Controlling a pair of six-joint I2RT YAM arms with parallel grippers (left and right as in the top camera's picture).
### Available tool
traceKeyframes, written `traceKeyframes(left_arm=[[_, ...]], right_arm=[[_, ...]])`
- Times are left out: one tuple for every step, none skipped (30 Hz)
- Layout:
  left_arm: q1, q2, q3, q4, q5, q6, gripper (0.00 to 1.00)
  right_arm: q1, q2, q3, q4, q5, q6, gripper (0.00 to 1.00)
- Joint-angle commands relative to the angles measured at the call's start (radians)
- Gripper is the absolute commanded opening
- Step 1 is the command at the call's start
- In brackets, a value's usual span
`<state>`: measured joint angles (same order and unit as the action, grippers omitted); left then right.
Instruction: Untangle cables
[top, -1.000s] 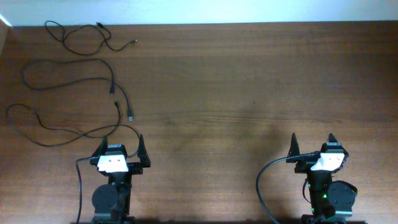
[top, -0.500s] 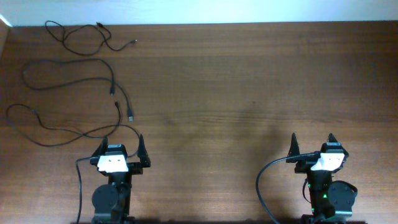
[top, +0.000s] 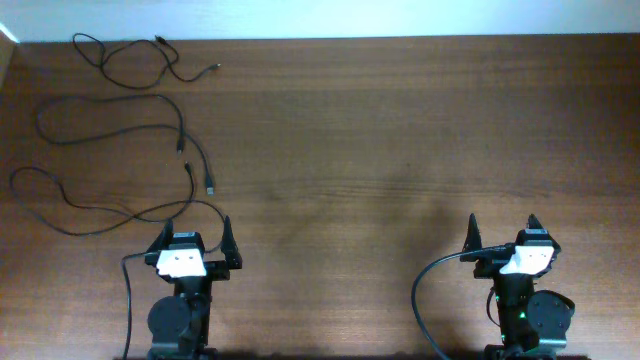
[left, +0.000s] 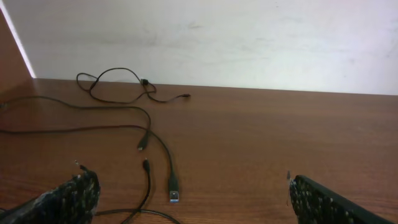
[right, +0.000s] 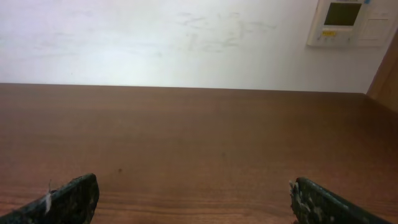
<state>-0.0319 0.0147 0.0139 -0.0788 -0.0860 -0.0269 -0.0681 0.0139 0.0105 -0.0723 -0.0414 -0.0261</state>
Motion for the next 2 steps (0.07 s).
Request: traceKeyframes(left_arm=[[-0.005, -0.01, -0.004, -0.002, 0.011, 0.013, 0.99], [-0.005, -0.01, -0.004, -0.002, 0.011, 0.013, 0.99]], right_arm=[[0.009, -0.011, -0.005, -0.006, 0.009, 0.008, 0.98], [0.009, -0.011, -0.005, -0.006, 0.009, 0.008, 0.99]])
